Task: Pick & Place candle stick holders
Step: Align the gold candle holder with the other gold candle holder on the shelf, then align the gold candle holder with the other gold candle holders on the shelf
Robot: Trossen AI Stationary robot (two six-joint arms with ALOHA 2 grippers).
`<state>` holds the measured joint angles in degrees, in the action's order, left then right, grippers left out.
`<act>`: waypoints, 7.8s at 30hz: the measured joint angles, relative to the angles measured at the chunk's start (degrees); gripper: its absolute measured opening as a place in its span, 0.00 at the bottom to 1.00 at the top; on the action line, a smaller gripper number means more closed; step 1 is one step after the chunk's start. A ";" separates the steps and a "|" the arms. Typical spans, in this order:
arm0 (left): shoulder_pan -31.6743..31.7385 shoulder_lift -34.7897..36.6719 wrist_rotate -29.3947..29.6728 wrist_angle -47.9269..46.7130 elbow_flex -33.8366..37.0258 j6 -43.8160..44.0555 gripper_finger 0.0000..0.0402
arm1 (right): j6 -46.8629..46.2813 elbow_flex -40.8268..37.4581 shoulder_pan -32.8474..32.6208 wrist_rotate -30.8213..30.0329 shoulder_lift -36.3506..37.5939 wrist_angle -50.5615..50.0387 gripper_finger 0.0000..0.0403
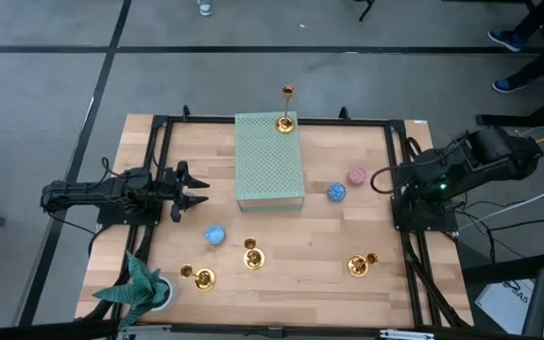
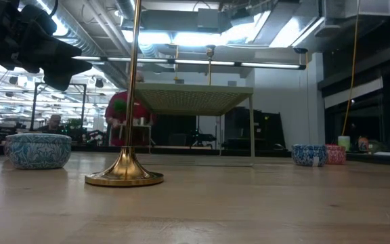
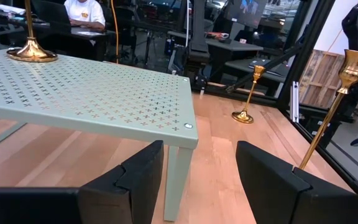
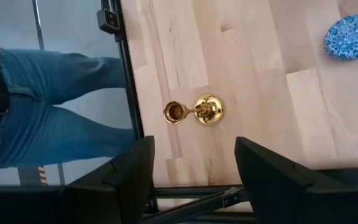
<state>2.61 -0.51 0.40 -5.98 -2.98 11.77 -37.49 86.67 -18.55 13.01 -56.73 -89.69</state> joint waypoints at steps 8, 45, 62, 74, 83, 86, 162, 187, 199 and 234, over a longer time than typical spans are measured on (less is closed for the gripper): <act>0.01 -0.01 0.01 0.00 0.00 -0.02 0.50 | -4.76 -6.05 -6.48 0.29 0.08 1.91 0.57; 0.02 -0.02 0.02 0.00 0.00 0.00 0.50 | -6.19 -46.88 -24.50 -13.18 0.61 45.30 0.57; 0.02 0.00 0.02 0.00 0.00 -0.01 0.50 | -4.59 -46.88 -24.50 -14.51 0.61 53.11 0.57; 0.00 -0.02 0.00 0.00 0.00 -0.02 0.50 | -6.60 -46.88 -26.16 -14.70 0.61 55.05 0.57; 0.01 -0.02 0.01 0.00 0.00 -0.02 0.50 | -7.22 -46.88 -26.82 -14.96 0.61 55.42 0.52; 0.00 -0.02 0.00 0.00 0.00 -0.02 0.50 | -5.67 -46.86 -26.79 -14.97 0.50 56.19 0.49; 0.01 -0.02 0.01 0.00 -0.01 0.00 0.50 | 39.54 -10.38 26.89 -17.96 -12.55 58.19 0.27; 0.00 0.00 0.00 0.00 0.00 -0.02 0.50 | 28.98 -5.66 38.63 -17.73 -28.12 63.00 0.27; 0.01 -0.02 0.01 -0.01 -0.01 -0.02 0.50 | 28.67 -5.68 38.58 -19.44 -31.80 63.00 0.28; 0.02 -0.02 0.00 0.00 0.00 -0.02 0.50 | 20.97 3.72 33.98 -5.46 -29.62 28.11 0.71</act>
<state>2.63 -0.54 0.40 -5.98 -2.98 11.75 -16.51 90.39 15.43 7.55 -86.35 -61.58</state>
